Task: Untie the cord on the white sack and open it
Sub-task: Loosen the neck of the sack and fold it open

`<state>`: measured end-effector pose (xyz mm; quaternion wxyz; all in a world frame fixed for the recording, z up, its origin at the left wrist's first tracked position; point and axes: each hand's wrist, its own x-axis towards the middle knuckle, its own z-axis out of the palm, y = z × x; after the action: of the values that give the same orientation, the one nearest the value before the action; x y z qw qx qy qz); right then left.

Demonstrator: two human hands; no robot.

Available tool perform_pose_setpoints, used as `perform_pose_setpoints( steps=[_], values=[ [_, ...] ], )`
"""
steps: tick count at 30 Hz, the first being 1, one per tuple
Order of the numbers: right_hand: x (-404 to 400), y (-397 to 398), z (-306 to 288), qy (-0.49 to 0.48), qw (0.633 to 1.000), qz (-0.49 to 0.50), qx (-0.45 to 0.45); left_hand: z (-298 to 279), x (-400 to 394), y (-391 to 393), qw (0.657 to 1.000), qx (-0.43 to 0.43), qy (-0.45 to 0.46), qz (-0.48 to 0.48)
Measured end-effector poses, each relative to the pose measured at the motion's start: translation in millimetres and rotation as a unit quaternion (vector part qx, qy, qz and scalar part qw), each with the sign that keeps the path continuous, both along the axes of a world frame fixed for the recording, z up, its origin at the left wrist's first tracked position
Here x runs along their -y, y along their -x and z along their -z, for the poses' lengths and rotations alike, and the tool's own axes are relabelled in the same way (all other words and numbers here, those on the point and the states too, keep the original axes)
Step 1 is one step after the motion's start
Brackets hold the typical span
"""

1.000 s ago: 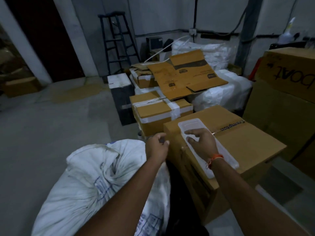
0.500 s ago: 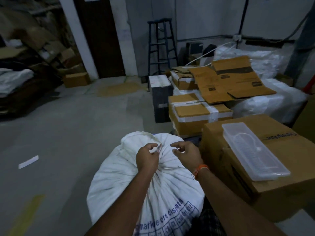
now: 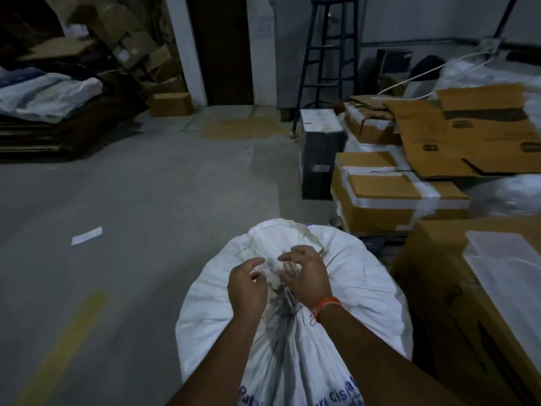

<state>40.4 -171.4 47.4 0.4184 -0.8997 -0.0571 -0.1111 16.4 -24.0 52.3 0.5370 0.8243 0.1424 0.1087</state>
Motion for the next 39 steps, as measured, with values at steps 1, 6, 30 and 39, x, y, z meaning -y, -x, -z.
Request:
perform_pose_setpoints(
  steps=[1, 6, 30, 39],
  values=[
    [-5.0, -7.6, 3.9, 0.016, 1.000, 0.002, -0.002, 3.1, -5.0, -3.5, 1.000, 0.005, 0.009, -0.008],
    [-14.8, -33.4, 12.2, 0.076, 0.996, -0.032, -0.021, 11.6, -22.3, -20.6, 0.996, 0.000, 0.075, -0.038],
    [39.3, 29.3, 5.6, 0.018, 0.995, -0.029, 0.094, -69.7, 4.7, -44.8, 0.975, -0.103, 0.170, 0.102],
    [59.5, 39.7, -65.3, -0.113, 0.982, 0.072, 0.134, -59.5, 27.7, -10.4, 0.981, -0.006, 0.028, 0.191]
  ],
)
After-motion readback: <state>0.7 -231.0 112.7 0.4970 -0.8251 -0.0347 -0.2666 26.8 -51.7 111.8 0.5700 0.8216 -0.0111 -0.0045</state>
